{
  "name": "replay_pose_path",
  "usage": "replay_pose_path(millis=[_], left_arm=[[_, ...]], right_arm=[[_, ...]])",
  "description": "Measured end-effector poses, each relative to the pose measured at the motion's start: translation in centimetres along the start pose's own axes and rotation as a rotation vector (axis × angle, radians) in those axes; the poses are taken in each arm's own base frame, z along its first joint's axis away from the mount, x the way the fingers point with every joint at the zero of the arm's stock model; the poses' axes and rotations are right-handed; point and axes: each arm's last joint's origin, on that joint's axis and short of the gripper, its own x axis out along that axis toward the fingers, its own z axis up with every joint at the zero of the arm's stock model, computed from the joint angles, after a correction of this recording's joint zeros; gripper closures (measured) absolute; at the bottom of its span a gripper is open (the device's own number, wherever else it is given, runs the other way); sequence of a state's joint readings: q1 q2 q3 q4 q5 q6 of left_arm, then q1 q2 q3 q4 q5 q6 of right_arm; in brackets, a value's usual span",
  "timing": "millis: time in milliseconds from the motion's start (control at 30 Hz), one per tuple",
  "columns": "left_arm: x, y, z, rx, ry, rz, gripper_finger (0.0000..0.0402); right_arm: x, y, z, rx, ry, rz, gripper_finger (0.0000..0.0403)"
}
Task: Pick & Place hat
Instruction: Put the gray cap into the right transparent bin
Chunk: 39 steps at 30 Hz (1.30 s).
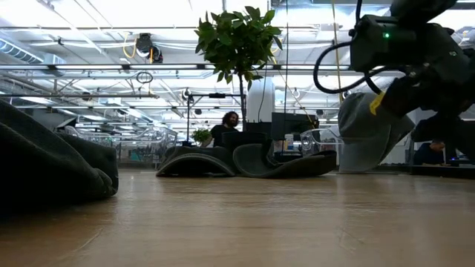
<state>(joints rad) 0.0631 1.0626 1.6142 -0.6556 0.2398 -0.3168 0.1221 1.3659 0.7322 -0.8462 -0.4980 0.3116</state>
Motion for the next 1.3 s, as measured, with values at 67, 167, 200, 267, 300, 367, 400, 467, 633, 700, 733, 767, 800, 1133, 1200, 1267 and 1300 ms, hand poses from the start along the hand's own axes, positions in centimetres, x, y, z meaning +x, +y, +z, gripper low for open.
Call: replay_pose_path(millis=[67,167,200,267,300,367,400,467,633,700,733,767,800,1133,1200,1267,1300], left_arm=[[0.0,0.0,0.0,0.000,0.000,0.000,0.0167],[0.0,0.0,0.0,0.000,-0.001,0.001,0.0167],[0.0,0.0,0.0,0.000,-0.001,0.001,0.0167],[0.0,0.0,0.0,0.000,-0.001,0.001,0.0167],[0.0,0.0,0.0,0.000,-0.001,0.001,0.0167],[0.0,0.0,0.0,0.000,-0.001,0.001,0.0167],[0.0,0.0,0.0,0.000,-0.001,0.001,0.0167],[0.0,0.0,0.0,0.000,-0.001,0.001,0.0167],[0.0,0.0,0.0,0.000,-0.002,0.004,0.0167],[0.0,0.0,0.0,0.000,-0.002,0.004,0.0167],[0.0,0.0,0.0,0.000,-0.003,0.004,0.0167],[0.0,0.0,0.0,0.000,-0.003,0.004,0.0167],[0.0,0.0,0.0,0.000,-0.003,0.004,0.0167],[0.0,-0.1,0.3,0.034,-0.028,-0.003,0.0167],[0.0,-0.1,0.3,0.045,-0.035,-0.005,0.0167],[0.0,-0.1,0.4,0.062,-0.039,-0.004,0.0167],[0.0,-0.1,0.4,0.067,-0.041,0.001,0.0167]], right_arm=[[0.2,-0.1,-0.2,0.015,0.011,-0.003,0.0171],[0.2,-0.1,-0.2,0.021,0.015,-0.003,0.0208],[0.2,-0.1,-0.2,0.020,0.013,-0.002,0.0224],[0.2,-0.1,-0.2,0.019,0.011,-0.001,0.0262],[0.2,-0.1,-0.2,0.020,0.012,-0.001,0.0284],[0.2,-0.1,-0.2,0.020,0.014,0.004,0.0332],[0.2,0.0,-0.2,0.019,0.018,0.018,0.0359],[0.2,0.1,-0.2,0.018,0.026,0.052,0.0390],[-0.9,0.9,-0.1,0.075,0.005,0.132,0.0400],[-2.3,1.8,0.2,0.069,-0.051,0.152,0.0401],[-3.0,2.2,0.3,0.064,-0.087,0.152,0.0401],[-3.8,2.6,0.3,0.062,-0.123,0.151,0.0401],[-4.5,3.0,0.4,0.061,-0.159,0.145,0.0401],[-10.2,5.4,0.0,0.103,-0.460,0.056,0.0402],[-10.9,5.7,0.1,0.097,-0.496,0.048,0.0402],[-11.4,6.0,0.2,0.093,-0.521,0.037,0.0402],[-11.7,6.2,0.3,0.085,-0.537,0.036,0.0402]])
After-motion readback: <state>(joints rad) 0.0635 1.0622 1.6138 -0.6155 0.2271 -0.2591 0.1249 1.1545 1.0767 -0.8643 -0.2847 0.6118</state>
